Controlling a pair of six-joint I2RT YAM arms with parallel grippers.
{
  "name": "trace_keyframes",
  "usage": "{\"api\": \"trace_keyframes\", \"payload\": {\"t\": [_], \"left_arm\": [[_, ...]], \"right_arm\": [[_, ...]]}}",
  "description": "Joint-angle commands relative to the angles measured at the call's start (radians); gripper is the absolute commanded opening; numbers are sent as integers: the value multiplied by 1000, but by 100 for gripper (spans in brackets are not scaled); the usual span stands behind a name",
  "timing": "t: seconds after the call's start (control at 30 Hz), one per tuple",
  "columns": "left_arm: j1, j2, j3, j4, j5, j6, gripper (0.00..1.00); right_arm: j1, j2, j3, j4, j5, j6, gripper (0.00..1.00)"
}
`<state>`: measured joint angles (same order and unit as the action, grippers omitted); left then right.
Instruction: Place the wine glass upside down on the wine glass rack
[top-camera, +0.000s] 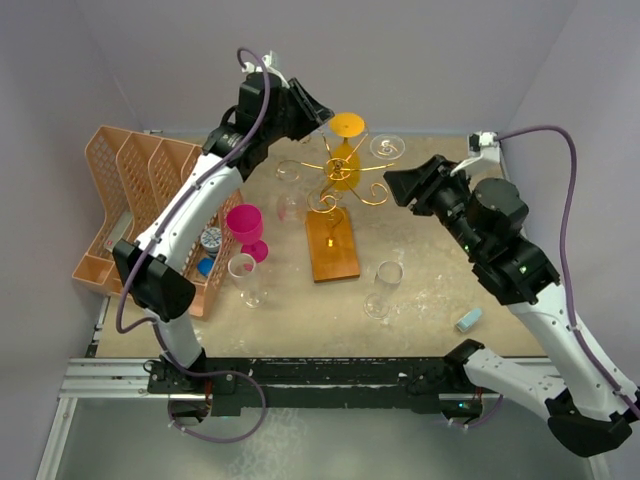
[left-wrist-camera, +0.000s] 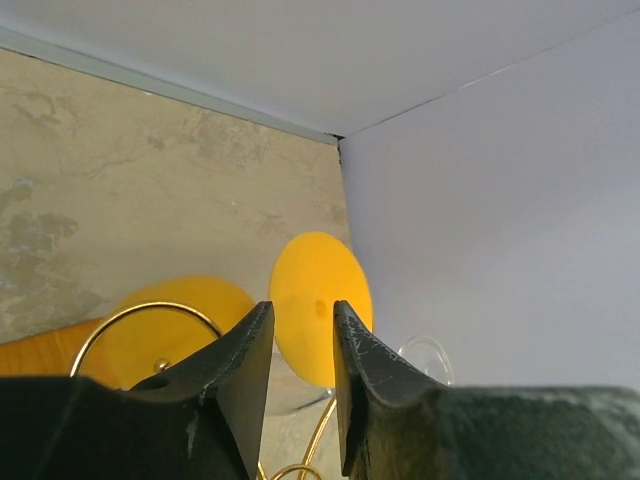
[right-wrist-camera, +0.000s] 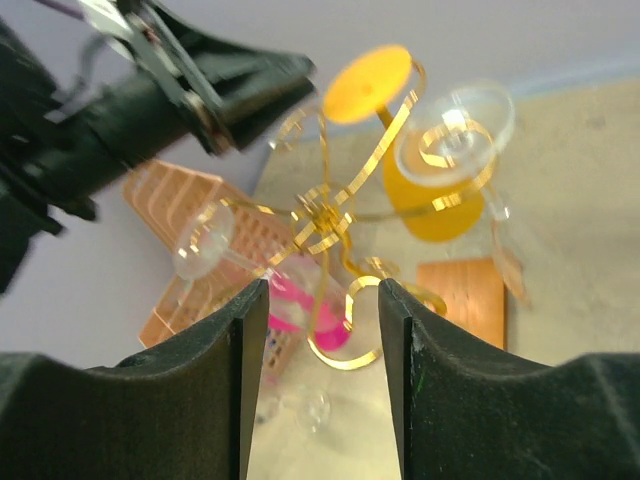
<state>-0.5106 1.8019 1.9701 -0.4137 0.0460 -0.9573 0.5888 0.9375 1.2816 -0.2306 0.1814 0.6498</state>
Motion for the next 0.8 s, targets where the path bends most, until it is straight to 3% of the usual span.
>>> {"api": "trace_keyframes", "payload": {"t": [0.0, 0.3, 0.6, 0.77], "left_arm": [[9, -69, 38, -42, -33, 96, 28], [9, -236, -49, -70, -92, 245, 31], [9, -589, -349, 18, -116, 369, 44], [9, -732, -490, 43, -137, 401, 48]], "right_arm": [[3, -55, -74, -111, -7, 79, 52], [3, -47, -113, -339, 157, 185, 52], [3, -31, -106, -526, 84, 174, 51], [3, -40, -136, -530, -9, 138, 44]]}}
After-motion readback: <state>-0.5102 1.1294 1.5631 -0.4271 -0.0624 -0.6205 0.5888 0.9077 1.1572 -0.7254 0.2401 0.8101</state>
